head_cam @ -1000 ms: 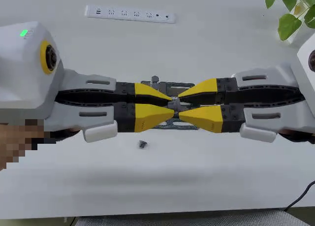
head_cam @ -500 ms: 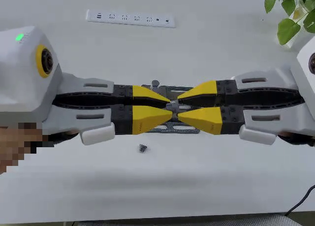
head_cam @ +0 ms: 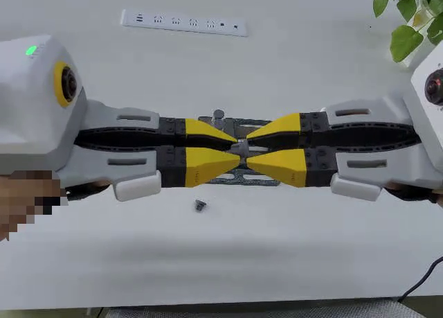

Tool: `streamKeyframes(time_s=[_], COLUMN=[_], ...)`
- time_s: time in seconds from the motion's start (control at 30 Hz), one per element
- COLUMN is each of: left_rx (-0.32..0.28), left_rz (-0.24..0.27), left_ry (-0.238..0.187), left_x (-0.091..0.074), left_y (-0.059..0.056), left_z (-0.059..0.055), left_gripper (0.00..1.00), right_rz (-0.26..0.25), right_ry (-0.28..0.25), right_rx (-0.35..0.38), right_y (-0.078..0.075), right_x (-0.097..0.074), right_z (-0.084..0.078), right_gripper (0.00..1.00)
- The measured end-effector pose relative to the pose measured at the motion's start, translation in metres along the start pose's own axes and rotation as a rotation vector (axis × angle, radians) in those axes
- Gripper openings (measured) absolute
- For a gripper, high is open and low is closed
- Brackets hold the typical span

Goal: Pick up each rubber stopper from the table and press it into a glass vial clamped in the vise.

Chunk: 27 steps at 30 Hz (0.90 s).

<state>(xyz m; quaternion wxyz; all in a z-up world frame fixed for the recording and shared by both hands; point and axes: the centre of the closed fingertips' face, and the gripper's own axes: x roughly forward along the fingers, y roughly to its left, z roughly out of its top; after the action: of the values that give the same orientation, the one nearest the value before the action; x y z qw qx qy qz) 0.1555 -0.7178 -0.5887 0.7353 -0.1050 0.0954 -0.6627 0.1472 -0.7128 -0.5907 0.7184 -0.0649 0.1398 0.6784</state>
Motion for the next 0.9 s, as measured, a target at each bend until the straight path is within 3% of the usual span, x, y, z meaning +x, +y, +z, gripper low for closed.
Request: streamKeyframes(time_s=[0.33, 0.5, 0.77, 0.9], left_rx=[0.003, 0.008, 0.033, 0.064], left_rz=[0.027, 0.055, 0.128, 0.165], left_ry=[-0.002, -0.001, 0.038, 0.073], left_x=[-0.004, -0.009, -0.019, -0.023], left_y=[0.005, 0.009, 0.023, 0.03], left_z=[-0.003, -0.005, -0.016, -0.024], left_gripper=[0.06, 0.11, 0.23, 0.31], right_rz=[0.0, -0.012, -0.075, -0.124], right_ry=[0.015, 0.033, 0.089, 0.154], right_rx=[0.012, 0.015, 0.028, 0.042], right_y=[-0.005, -0.01, -0.033, -0.049], right_x=[0.004, 0.001, -0.004, -0.003], right_z=[0.0, -0.001, -0.007, -0.018], right_gripper=[0.06, 0.06, 0.06, 0.06])
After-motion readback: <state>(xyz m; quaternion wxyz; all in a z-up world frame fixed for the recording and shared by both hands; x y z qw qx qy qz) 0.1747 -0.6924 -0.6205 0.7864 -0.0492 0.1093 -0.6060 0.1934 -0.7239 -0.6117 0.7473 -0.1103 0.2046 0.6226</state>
